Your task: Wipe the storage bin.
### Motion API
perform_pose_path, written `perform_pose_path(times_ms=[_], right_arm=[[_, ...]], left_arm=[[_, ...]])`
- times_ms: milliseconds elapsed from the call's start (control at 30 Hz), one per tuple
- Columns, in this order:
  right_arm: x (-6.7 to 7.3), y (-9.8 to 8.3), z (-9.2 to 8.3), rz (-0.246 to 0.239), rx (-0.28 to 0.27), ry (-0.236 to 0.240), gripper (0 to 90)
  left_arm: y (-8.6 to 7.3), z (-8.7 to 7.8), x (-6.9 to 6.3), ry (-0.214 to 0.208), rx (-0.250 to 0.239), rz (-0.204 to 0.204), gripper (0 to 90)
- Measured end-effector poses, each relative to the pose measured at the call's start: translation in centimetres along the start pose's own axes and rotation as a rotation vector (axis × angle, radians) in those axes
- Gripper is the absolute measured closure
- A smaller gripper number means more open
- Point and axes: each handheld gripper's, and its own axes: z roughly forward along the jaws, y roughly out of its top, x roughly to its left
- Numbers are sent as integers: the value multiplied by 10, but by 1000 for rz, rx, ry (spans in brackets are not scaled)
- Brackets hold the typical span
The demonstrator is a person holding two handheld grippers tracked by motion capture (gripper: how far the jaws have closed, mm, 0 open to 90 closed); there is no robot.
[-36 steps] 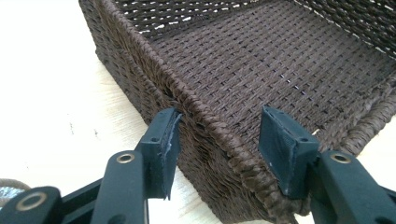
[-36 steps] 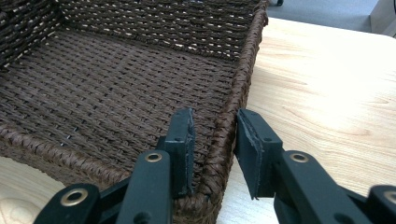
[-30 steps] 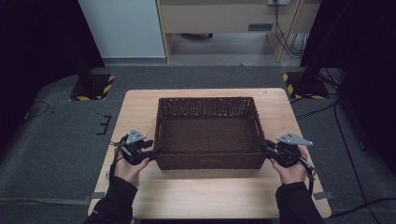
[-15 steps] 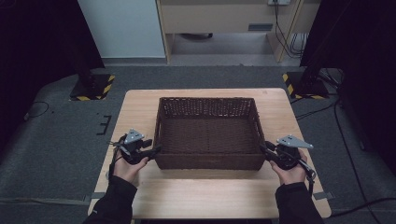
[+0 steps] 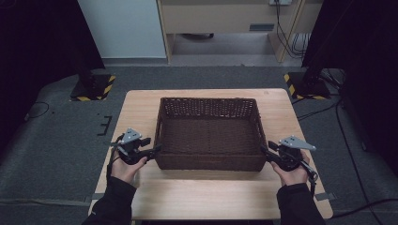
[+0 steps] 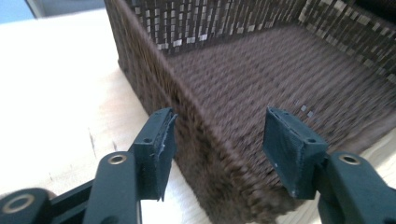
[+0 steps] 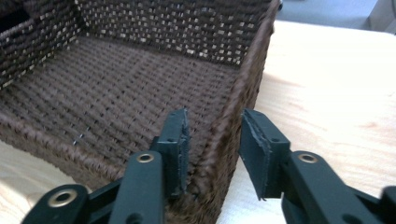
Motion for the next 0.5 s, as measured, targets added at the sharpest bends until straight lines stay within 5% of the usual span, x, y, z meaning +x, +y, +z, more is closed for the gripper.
perform_pose_path(times_ms=[267, 500], right_arm=[[-9, 0, -19, 11, -71, -15, 417], [-18, -11, -32, 23, -76, -34, 281]], left_arm=[[0, -27, 4, 4, -42, 13, 344], [-22, -46, 21, 63, -25, 5, 269]])
